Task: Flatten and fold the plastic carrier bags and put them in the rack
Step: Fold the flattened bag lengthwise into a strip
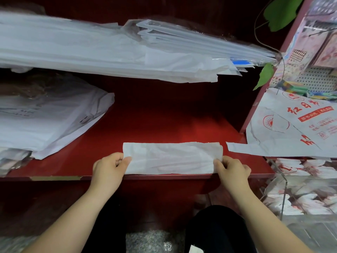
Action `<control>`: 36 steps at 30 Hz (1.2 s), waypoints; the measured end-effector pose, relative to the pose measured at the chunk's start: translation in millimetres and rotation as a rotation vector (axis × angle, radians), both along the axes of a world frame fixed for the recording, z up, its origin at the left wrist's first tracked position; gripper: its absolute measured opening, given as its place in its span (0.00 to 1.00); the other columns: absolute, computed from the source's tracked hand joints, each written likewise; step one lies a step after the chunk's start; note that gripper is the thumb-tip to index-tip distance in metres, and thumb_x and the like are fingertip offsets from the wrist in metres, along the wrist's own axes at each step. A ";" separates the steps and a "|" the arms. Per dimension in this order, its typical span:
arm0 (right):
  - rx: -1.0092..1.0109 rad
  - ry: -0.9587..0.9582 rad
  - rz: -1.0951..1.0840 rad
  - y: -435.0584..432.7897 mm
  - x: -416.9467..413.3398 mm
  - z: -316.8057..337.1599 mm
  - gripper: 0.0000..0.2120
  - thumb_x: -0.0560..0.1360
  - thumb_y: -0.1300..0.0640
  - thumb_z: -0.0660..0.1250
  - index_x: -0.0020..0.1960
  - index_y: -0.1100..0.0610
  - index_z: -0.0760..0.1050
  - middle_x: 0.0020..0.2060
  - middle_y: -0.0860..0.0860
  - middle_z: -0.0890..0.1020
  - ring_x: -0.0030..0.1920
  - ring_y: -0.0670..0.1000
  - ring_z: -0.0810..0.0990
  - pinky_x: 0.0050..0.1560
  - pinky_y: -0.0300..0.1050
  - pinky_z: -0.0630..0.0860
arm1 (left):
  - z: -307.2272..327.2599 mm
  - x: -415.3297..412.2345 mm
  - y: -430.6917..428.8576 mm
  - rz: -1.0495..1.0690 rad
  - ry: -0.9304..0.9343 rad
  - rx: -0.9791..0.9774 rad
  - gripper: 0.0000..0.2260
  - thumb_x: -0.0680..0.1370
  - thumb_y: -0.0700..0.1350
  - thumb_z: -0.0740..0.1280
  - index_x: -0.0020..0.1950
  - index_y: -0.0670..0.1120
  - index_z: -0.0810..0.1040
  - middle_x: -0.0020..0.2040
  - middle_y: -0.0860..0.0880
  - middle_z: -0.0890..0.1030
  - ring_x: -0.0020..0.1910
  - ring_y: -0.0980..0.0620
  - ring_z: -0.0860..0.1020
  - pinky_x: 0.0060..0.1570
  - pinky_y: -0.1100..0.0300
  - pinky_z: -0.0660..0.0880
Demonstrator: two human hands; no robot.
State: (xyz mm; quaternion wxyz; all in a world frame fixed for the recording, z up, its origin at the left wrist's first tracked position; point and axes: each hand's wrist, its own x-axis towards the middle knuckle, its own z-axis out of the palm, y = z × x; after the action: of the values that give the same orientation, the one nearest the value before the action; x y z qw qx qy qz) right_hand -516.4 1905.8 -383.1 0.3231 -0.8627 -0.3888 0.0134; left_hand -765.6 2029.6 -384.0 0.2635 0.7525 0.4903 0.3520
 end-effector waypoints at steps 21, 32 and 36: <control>-0.222 -0.139 -0.135 19.6 -3.2 8.8 0.19 0.75 0.55 0.59 0.65 0.56 0.67 0.45 0.55 0.80 0.53 0.55 0.73 0.60 0.47 0.56 | -0.4 23.3 13.3 0.177 0.346 0.404 0.19 0.76 0.48 0.64 0.65 0.42 0.71 0.50 0.41 0.80 0.54 0.43 0.72 0.54 0.50 0.59; -0.293 -0.347 -0.156 21.6 -12.3 15.0 0.34 0.67 0.55 0.71 0.70 0.59 0.64 0.53 0.58 0.78 0.55 0.61 0.75 0.60 0.57 0.64 | 2.0 58.3 6.4 -0.272 0.792 0.078 0.22 0.82 0.50 0.43 0.76 0.50 0.43 0.77 0.51 0.42 0.74 0.55 0.39 0.71 0.54 0.35; -0.179 -0.581 0.186 48.2 -39.7 9.3 0.23 0.56 0.54 0.74 0.50 0.60 0.81 0.52 0.63 0.81 0.49 0.65 0.81 0.45 0.66 0.75 | 3.4 60.7 4.7 -0.271 0.804 0.048 0.22 0.82 0.50 0.43 0.76 0.50 0.42 0.77 0.50 0.42 0.75 0.55 0.39 0.71 0.54 0.36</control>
State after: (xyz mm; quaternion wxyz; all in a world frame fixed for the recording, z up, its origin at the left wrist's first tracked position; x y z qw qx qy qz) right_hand -556.1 1954.1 -373.8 0.1186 -0.8162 -0.5394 -0.1699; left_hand -704.9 2034.3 -380.6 0.0776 0.8936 0.4421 0.0041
